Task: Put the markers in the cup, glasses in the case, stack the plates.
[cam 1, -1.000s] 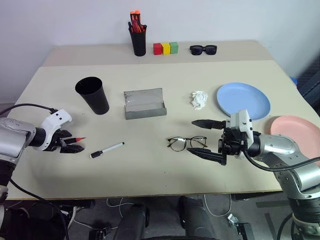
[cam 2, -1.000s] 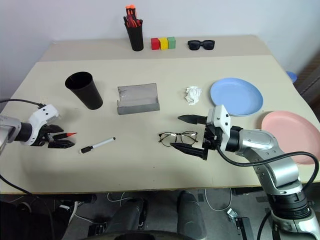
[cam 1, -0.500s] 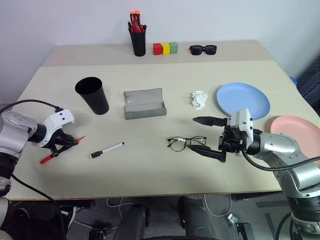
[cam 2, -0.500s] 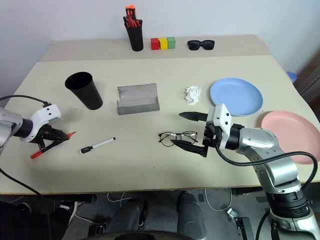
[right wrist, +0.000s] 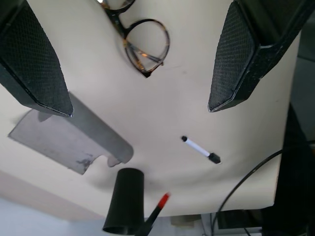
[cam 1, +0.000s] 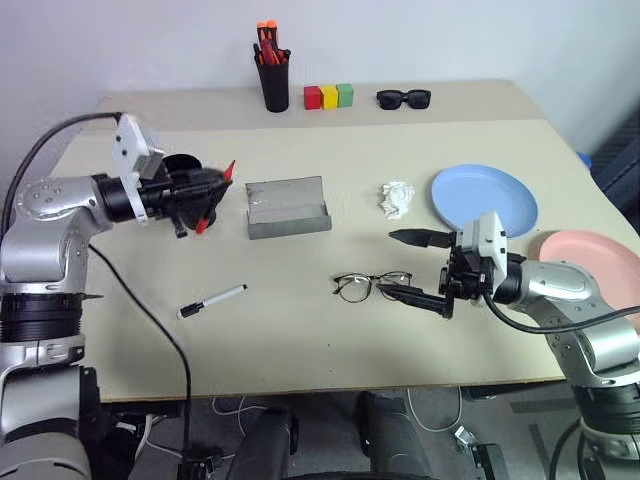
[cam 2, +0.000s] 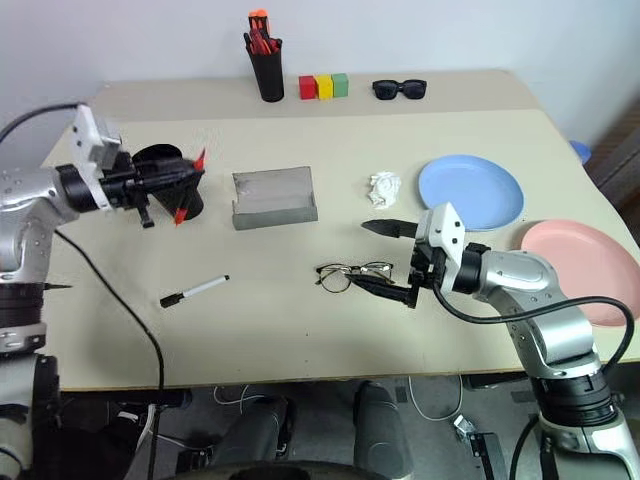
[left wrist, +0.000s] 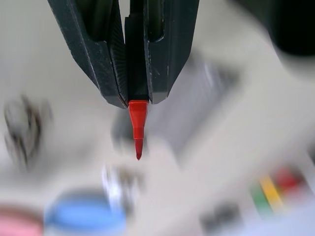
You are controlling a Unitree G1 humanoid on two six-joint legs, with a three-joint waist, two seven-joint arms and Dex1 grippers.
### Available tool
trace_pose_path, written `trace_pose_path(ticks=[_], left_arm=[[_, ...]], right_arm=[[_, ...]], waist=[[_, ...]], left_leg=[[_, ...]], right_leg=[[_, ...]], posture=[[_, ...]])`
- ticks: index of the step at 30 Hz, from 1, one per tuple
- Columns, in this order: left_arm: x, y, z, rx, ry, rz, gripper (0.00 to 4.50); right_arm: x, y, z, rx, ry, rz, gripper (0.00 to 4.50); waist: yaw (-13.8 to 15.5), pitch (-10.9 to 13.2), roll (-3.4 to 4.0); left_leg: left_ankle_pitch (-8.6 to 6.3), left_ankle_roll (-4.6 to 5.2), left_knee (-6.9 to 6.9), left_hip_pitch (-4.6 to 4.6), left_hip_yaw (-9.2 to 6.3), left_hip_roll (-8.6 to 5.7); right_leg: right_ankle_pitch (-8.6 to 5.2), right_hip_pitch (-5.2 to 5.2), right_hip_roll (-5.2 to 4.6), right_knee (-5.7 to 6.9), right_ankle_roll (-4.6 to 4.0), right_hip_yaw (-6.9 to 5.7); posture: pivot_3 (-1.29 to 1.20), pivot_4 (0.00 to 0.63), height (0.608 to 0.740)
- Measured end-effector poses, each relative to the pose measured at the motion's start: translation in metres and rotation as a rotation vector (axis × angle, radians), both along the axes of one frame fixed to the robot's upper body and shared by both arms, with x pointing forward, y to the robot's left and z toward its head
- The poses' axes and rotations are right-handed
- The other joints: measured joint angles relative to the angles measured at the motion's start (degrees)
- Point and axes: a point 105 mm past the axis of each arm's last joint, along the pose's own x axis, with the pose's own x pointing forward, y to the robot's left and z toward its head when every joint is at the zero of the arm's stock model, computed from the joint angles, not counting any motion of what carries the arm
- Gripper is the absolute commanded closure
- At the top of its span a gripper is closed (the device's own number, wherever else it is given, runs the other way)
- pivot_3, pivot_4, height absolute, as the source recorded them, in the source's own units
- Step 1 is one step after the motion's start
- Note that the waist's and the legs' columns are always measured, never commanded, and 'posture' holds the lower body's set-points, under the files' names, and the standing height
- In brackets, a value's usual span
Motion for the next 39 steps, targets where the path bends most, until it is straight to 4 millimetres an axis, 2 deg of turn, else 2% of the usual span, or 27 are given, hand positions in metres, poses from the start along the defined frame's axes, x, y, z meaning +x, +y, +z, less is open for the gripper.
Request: trace_pose_path(ticks=[3, 6, 9, 12, 17, 21, 25, 29, 34, 38, 39], left_arm=[[0.014, -0.004, 0.015, -0.115, -0.115, 0.061, 4.47], [0.033, 0.014, 0.042, -0.261, -0.254, 0.219, 4.47], [0.039, 0.027, 0.059, -0.340, -0.375, 0.323, 4.47], [0.045, 0.035, 0.052, -0.387, -0.389, 0.382, 4.47], [0.048, 0.057, 0.047, -0.463, -0.393, 0.472, 4.47], [0.046, 0.069, 0.036, -0.499, -0.370, 0.514, 4.47], [0.048, 0.073, 0.026, -0.528, -0.341, 0.548, 4.47], [0.047, 0.077, 0.016, -0.542, -0.323, 0.569, 4.47], [0.049, 0.075, -0.003, -0.558, -0.259, 0.581, 4.47], [0.050, 0.071, -0.007, -0.556, -0.232, 0.577, 4.47], [0.049, 0.071, -0.007, -0.555, -0.232, 0.578, 4.03]], right_arm=[[0.001, -0.001, 0.000, -0.002, 0.001, 0.000, 0.00], [0.002, 0.001, 0.000, 0.000, -0.013, 0.004, 0.00], [0.004, 0.000, -0.001, -0.003, -0.016, -0.006, 0.00], [0.007, 0.000, 0.003, 0.012, -0.020, -0.010, 0.00], [0.012, -0.003, 0.026, 0.103, -0.039, -0.033, 0.00], [0.013, -0.003, 0.028, 0.126, -0.023, -0.036, 0.00], [0.013, -0.002, 0.030, 0.165, -0.007, -0.034, 0.00], [0.015, -0.001, 0.043, 0.234, -0.001, -0.031, 0.00], [0.015, -0.001, 0.044, 0.263, 0.019, -0.029, 0.00], [0.015, -0.001, 0.043, 0.260, 0.019, -0.030, 0.00], [0.015, -0.001, 0.043, 0.258, 0.018, -0.030, 0.00]], waist=[[0.31, 0.00, -0.02], [0.40, 0.00, -0.04], [0.26, -0.01, -0.03], [0.23, -0.01, -0.03], [0.28, -0.01, -0.03], [0.27, -0.01, -0.04], [0.32, -0.01, -0.04], [0.27, -0.01, -0.04], [0.28, -0.01, -0.04], [0.27, -0.01, -0.04], [0.28, -0.01, -0.04]], left_leg=[[0.01, -0.02, 0.08, -0.03, -0.02, -0.01], [0.01, -0.02, 0.12, -0.05, -0.02, -0.05], [0.01, -0.02, 0.09, -0.04, 0.00, -0.06], [0.01, -0.02, 0.09, -0.04, -0.01, -0.07], [0.01, -0.02, 0.09, -0.05, -0.02, -0.07], [0.01, -0.02, 0.09, -0.04, -0.02, -0.07], [0.01, -0.02, 0.13, -0.06, -0.03, -0.07], [0.01, -0.02, 0.09, -0.03, -0.03, -0.07], [0.01, -0.02, 0.09, -0.04, -0.03, -0.08], [0.01, -0.02, 0.10, -0.04, -0.02, -0.08], [0.01, -0.02, 0.10, -0.04, -0.03, -0.08]], right_leg=[[0.02, 0.01, 0.00, 0.00, -0.01, -0.01], [0.05, 0.04, 0.00, -0.04, 0.04, -0.01], [0.06, 0.04, -0.03, -0.08, 0.05, 0.01], [0.06, 0.03, -0.02, -0.06, 0.05, 0.00], [0.06, 0.03, -0.02, -0.07, 0.05, 0.00], [0.07, 0.04, -0.02, -0.06, 0.05, 0.00], [0.07, 0.04, -0.02, -0.04, 0.06, 0.00], [0.08, 0.04, -0.02, -0.04, 0.06, 0.00], [0.08, 0.04, -0.02, -0.04, 0.06, -0.01], [0.08, 0.04, -0.02, -0.04, 0.06, 0.00], [0.08, 0.04, -0.02, -0.04, 0.06, 0.00]], posture=[[0.00, 0.150, 0.740], [0.00, 0.150, 0.740], [0.00, 0.150, 0.740], [0.00, 0.150, 0.740], [0.00, 0.150, 0.740], [0.00, 0.150, 0.740], [0.00, 0.150, 0.740], [0.00, 0.150, 0.740], [0.00, 0.150, 0.740], [0.00, 0.150, 0.740], [0.00, 0.150, 0.740]])
